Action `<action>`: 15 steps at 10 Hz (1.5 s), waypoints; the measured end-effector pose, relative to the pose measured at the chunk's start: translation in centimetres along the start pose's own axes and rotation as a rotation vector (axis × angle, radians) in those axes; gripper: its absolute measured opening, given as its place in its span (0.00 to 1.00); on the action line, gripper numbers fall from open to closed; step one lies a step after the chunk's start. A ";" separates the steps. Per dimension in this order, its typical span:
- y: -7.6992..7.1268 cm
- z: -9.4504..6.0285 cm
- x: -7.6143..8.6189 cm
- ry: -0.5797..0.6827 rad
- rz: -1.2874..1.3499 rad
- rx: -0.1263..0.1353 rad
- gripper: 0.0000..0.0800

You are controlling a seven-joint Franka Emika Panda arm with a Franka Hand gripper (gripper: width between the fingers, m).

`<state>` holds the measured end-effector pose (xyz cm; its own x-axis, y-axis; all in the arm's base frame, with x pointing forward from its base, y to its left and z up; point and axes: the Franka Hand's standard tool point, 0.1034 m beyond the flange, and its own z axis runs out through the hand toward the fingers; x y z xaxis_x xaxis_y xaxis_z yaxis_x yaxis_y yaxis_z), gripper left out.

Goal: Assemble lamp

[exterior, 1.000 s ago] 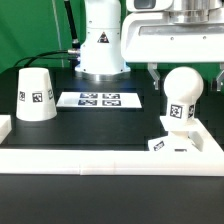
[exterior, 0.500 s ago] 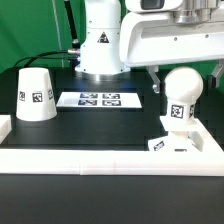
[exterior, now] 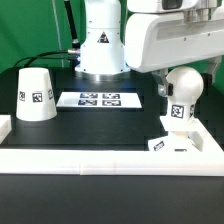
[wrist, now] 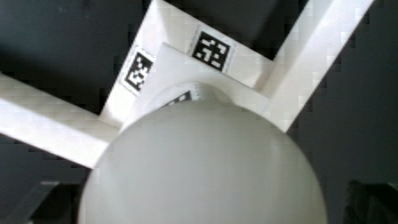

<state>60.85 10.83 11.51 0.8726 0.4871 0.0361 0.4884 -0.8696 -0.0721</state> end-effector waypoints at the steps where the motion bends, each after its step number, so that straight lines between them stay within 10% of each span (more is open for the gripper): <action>1: 0.1 0.0 0.0 -0.004 -0.099 -0.007 0.87; 11: 1.3 -0.2 0.0 -0.034 -0.609 -0.079 0.87; 15: 1.5 -0.1 -0.2 -0.035 -0.599 -0.078 0.72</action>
Offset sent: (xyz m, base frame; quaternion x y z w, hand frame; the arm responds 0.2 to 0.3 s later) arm 0.0002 0.0025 0.0031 -0.0233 0.0173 -0.2422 0.9698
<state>61.45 9.39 11.52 0.4460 0.8949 0.0148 0.8946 -0.4463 0.0239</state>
